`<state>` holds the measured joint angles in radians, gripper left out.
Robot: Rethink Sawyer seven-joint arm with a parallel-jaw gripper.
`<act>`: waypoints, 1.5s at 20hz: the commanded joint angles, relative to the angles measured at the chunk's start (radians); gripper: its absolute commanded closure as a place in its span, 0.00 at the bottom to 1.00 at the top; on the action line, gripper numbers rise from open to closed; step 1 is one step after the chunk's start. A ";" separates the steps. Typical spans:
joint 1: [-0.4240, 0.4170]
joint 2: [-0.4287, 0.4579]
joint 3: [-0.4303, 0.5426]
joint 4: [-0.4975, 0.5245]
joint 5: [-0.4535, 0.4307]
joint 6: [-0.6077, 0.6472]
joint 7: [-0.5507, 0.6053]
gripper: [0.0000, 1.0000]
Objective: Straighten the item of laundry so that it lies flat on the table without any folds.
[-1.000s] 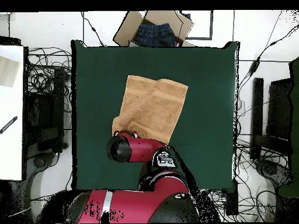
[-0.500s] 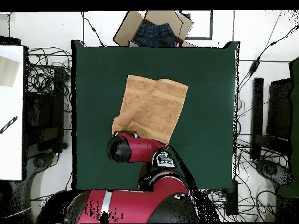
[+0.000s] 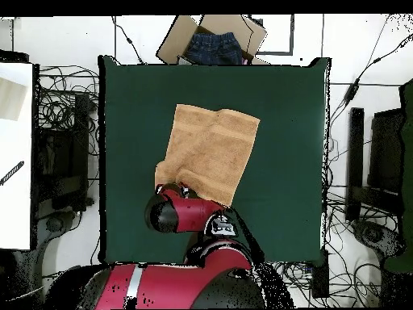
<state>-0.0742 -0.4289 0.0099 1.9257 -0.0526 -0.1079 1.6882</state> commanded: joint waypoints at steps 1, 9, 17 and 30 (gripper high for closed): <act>0.026 0.048 0.026 0.116 0.033 0.064 0.217 1.00; -0.001 -0.025 0.042 0.143 0.033 0.172 0.173 1.00; -0.022 -0.080 0.052 0.159 0.024 0.245 0.149 1.00; -0.037 -0.101 0.058 0.190 0.010 0.219 0.159 1.00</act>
<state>-0.0921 -0.5306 0.0102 2.0686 -0.0526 0.0332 1.6882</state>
